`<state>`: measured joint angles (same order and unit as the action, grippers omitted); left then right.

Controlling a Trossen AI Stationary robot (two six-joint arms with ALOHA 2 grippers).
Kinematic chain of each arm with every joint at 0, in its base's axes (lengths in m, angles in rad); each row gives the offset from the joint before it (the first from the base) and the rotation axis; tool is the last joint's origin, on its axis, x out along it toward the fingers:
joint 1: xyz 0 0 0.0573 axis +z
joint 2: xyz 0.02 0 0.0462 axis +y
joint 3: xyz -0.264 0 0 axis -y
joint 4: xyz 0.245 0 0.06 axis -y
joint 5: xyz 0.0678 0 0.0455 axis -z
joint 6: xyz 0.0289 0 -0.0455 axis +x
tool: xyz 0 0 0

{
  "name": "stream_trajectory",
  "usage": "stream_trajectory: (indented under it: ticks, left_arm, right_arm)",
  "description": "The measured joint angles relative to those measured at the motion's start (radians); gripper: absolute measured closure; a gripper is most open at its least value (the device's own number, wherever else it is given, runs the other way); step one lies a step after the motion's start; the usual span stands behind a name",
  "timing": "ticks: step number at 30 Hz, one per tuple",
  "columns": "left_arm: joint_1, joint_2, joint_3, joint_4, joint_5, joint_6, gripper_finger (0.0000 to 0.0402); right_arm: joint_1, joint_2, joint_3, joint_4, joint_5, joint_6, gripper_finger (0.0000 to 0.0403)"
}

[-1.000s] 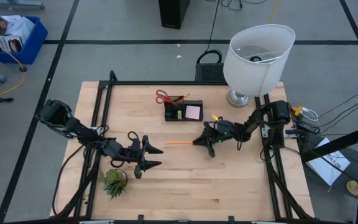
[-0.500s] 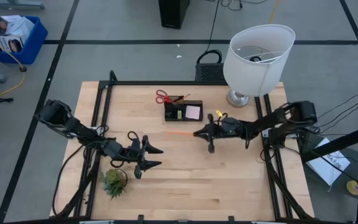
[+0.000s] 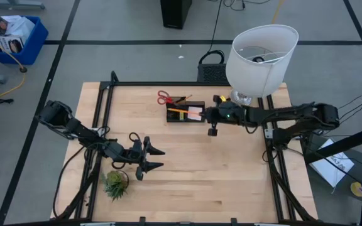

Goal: Pick and place office supplies into organizer
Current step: Put the yellow pencil into the desk organizer

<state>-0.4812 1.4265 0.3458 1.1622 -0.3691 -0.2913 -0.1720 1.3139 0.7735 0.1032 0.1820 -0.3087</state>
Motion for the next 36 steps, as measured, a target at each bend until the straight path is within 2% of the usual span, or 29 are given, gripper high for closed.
stream_trajectory:
  ticks: [10, 17, 19, 24, 29, 36]
  left_arm:
    - [0.0, 0.0, 0.0, 0.0, 0.001, 0.0, 0.0158]
    - [0.0, 0.0, 0.0, -0.005, 0.0, 0.0, 0.0158]
    - [0.0, 0.0, 0.0, -0.005, 0.0, 0.0, 0.0158]
    - [0.006, 0.0, 0.0, -0.006, 0.0, 0.0, 0.0158]
    - [0.007, 0.0, 0.0, -0.008, 0.0, 0.001, 0.0158]
    - [0.007, 0.0, 0.0, -0.016, 0.0, 0.0, 0.0158]
  right_arm:
    - [-0.058, 0.0, 0.277, -0.382, 0.008, -0.122, 0.0389]
    - [-0.077, 0.033, 0.408, -0.607, 0.132, -0.216, 0.0389]
    - [-0.078, 0.063, 0.441, -0.651, 0.136, -0.254, 0.0389]
    - [-0.069, 0.15, 0.501, -0.715, 0.213, -0.376, 0.0389]
    - [-0.064, 0.208, 0.539, -0.721, 0.215, -0.469, 0.0389]
    - [-0.062, 0.219, 0.547, -0.704, 0.211, -0.619, 0.0389]
